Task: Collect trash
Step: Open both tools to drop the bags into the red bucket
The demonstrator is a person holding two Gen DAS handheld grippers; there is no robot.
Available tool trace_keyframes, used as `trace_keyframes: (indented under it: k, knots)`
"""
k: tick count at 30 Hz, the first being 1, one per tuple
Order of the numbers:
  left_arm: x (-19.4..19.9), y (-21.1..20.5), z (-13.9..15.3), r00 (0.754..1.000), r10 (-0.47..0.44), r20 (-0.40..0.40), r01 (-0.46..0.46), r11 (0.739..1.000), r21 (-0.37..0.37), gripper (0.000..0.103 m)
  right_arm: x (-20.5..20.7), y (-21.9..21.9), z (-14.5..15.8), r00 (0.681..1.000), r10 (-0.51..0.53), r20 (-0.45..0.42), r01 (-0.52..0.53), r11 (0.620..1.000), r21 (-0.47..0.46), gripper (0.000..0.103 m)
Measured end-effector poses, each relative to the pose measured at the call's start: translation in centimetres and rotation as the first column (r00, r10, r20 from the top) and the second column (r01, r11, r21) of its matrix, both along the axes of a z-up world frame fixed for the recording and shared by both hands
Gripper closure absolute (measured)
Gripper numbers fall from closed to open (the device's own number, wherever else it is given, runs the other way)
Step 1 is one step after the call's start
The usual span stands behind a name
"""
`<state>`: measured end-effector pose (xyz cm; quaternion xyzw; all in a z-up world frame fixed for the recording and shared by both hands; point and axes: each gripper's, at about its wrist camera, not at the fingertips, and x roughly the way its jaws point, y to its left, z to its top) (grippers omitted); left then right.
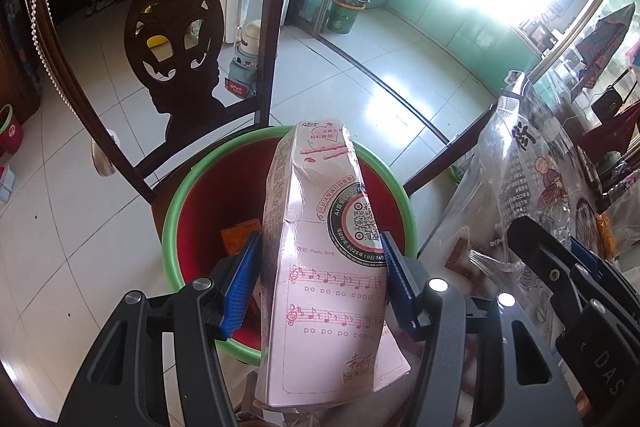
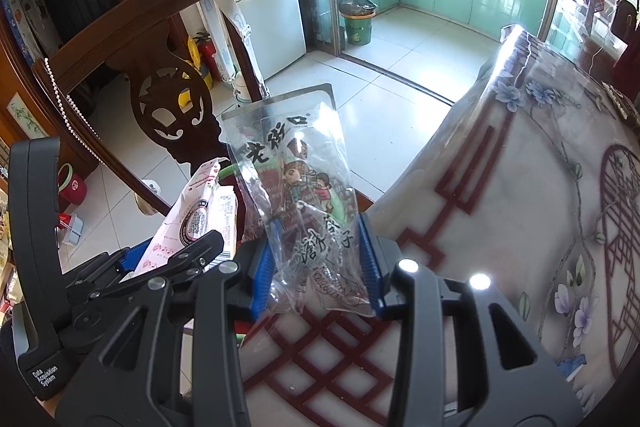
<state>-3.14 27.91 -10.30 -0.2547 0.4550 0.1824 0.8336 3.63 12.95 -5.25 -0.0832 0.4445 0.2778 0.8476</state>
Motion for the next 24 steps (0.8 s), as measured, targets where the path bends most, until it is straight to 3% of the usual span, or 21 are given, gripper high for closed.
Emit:
trace_keyframes:
  k: [11,15,24]
  knots:
    - [-0.1,0.4,-0.4,1.0,0.026,-0.009,-0.026,0.999,-0.026,0.048,0.4,1.0,-0.6,1.0,0.007,0.002,-0.007,0.999,-0.032,0.063]
    - [-0.5,0.8,-0.2,0.997,0.081,-0.014,-0.081,0.997,0.011,0.032,0.6,1.1,-0.7,1.0,-0.001,0.01,0.001,0.999,-0.039,0.056]
    - [-0.5,0.3,0.4,0.995,0.1,0.003,-0.1,0.994,0.038,0.031,0.1,-0.7,0.4,0.999,-0.029,0.043,0.031,0.999,-0.036,0.048]
